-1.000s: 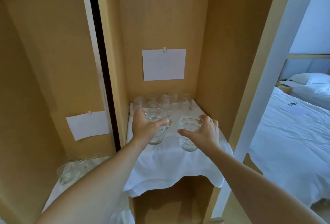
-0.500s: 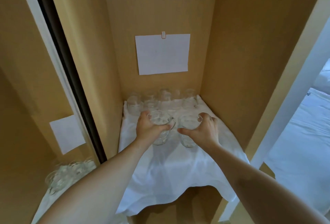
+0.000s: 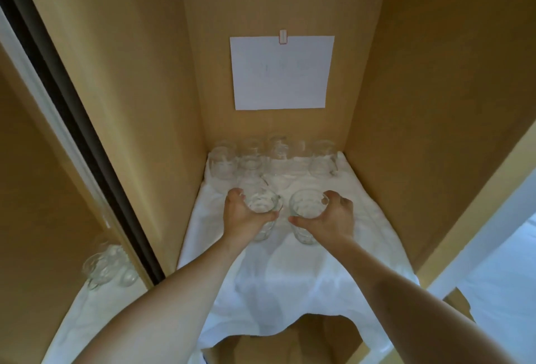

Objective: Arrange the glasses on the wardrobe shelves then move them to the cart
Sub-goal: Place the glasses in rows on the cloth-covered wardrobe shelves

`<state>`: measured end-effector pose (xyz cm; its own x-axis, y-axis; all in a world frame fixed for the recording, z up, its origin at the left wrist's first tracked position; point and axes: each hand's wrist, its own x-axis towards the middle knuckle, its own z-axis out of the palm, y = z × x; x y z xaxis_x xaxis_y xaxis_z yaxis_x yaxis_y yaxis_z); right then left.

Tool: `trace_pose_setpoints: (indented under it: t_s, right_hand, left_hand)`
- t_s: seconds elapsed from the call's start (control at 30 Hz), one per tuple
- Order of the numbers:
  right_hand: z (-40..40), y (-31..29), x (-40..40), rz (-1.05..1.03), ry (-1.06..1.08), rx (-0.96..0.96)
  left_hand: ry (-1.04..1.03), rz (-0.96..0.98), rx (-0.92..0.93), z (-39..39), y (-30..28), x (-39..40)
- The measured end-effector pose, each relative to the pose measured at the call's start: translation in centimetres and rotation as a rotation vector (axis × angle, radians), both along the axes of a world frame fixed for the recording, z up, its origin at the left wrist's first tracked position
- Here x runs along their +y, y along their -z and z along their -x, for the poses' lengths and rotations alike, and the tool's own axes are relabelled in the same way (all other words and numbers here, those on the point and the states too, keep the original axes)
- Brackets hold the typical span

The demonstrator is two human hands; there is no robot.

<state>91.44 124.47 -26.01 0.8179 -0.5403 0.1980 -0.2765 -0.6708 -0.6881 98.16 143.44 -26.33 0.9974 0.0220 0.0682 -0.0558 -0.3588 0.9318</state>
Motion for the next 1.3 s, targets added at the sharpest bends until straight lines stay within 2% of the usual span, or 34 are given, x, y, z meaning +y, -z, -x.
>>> trace_pose_setpoints:
  t_s: [0.27,0.4,0.63,0.8,1.03,1.17,1.3]
  right_hand:
    - [-1.4,2.4,-2.8,-0.041,-0.047,-0.027]
    - [-1.3,3.3,-5.0,-0.052,-0.259,0.097]
    - [-2.2,2.5,-9.8,-0.299,-0.468,0.255]
    - [-1.4,3.0,-9.7,-0.556,-0.273,0.175]
    - [-1.0,2.0,-10.4,-0.734,-0.28,0.357]
    - [-1.8,1.3,-8.9,-0.842,-0.159,0.142]
    - [-3.3,0.2,-7.6,-0.672,-0.082,0.094]
  left_hand:
    - [-0.091,-0.014,0.011,-0.9,2.0,-1.6]
    - [-0.073,-0.026,-0.003,-1.6,2.4,-2.2]
    - [-0.005,-0.049,0.019,-4.0,2.3,-2.6]
    - [0.013,-0.036,0.014,-4.3,2.7,-2.4]
    - [0.057,-0.041,0.048,-4.7,2.4,-2.2]
    - [0.067,-0.022,0.053,-4.7,2.6,-2.0]
    - [0.086,-0.009,0.078,-4.5,2.6,-1.6]
